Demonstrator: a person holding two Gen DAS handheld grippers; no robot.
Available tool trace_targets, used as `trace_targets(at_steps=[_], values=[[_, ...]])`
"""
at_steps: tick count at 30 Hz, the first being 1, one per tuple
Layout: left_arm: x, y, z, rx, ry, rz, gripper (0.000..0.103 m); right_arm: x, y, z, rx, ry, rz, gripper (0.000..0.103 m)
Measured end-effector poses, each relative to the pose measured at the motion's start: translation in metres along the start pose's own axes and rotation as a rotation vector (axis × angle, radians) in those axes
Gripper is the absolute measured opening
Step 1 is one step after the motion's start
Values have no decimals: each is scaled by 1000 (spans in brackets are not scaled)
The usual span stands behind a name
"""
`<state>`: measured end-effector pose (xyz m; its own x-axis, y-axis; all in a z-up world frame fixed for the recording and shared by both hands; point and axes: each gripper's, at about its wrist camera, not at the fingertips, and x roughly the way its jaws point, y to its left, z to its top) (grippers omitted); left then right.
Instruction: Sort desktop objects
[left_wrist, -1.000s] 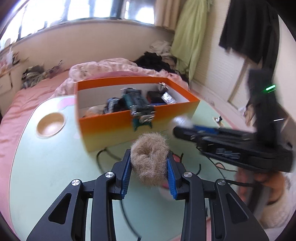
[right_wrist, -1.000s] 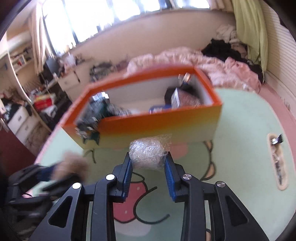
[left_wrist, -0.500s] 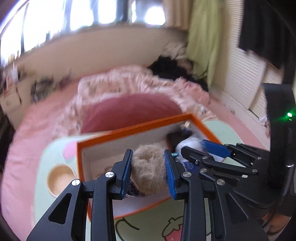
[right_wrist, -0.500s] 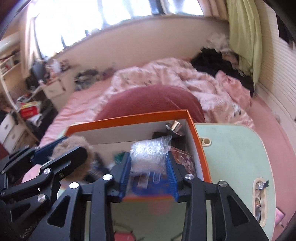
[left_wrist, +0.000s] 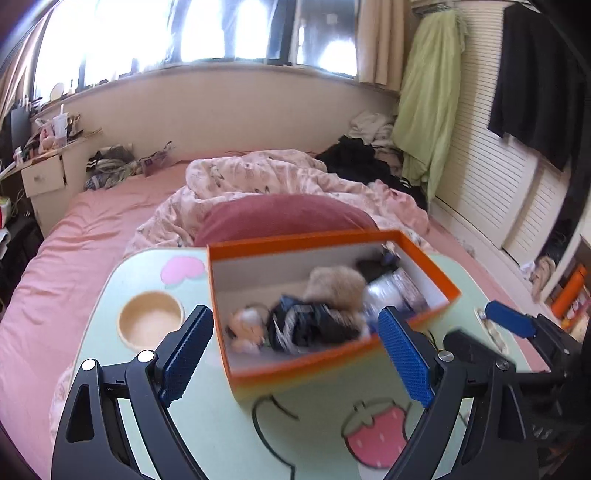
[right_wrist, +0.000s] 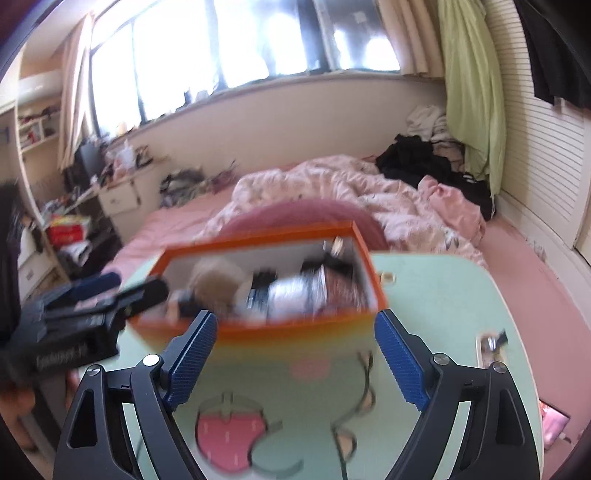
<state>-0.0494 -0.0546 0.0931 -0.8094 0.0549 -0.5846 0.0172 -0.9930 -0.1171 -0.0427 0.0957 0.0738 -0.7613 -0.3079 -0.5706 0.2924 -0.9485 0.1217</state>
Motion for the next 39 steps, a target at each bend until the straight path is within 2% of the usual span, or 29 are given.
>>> trace_targets(at_steps=[4, 7, 8, 9, 11, 13, 14, 15, 26, 29, 31, 39], values=[[-10, -16, -35, 43, 74, 4, 90, 4, -4, -36, 36, 145, 45, 87], [-6, -24, -64, 55, 130, -11, 90, 18, 0, -61, 16, 246, 22, 87], [-4, -24, -70, 48, 140, -4, 90, 20, 3, -66, -5, 246, 4, 89], [-3, -22, -76, 26, 143, 2, 90, 22, 7, -69, -33, 241, -30, 95], [6, -6, -83, -56, 175, 8, 91, 27, 6, -69, -26, 260, -43, 103], [8, 3, -86, -94, 165, 51, 94, 30, 7, -69, -33, 263, -61, 103], [9, 3, -86, -89, 168, 80, 101, 31, 9, -71, -40, 262, -69, 103], [9, 1, -85, -80, 178, 95, 103, 32, 10, -71, -52, 266, -78, 103], [11, -4, -86, -50, 170, 106, 103, 33, 17, -69, -102, 272, -51, 103], [15, -5, -89, -24, 177, 123, 103, 33, 17, -71, -147, 248, -2, 103], [20, -9, -90, 32, 196, 161, 103, 33, 15, -74, -175, 226, 37, 103], [22, -8, -89, 41, 184, 140, 103, 34, 14, -74, -177, 219, 39, 103]])
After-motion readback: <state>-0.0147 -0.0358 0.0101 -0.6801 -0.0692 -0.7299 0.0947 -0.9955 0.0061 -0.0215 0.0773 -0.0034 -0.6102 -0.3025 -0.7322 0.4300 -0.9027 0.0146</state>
